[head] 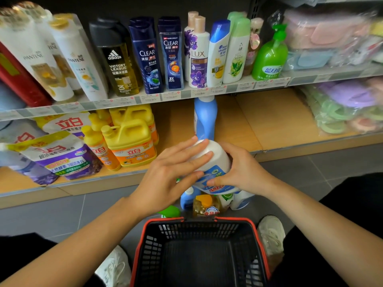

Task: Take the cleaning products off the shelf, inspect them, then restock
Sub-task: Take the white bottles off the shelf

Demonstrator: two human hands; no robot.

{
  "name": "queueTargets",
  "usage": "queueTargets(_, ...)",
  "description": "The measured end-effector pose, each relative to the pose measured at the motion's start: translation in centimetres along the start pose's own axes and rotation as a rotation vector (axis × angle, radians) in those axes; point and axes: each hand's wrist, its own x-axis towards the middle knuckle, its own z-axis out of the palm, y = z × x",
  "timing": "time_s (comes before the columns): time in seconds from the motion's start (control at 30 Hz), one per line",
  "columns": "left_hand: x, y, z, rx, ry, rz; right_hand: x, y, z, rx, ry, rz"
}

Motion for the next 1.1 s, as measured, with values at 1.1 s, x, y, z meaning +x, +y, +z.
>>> queueTargets(1.1,-1.9,-3.2,3.4,-0.500,0.036,-0.619,0.7,1.0,0.0,0.501,0.188,0.077)
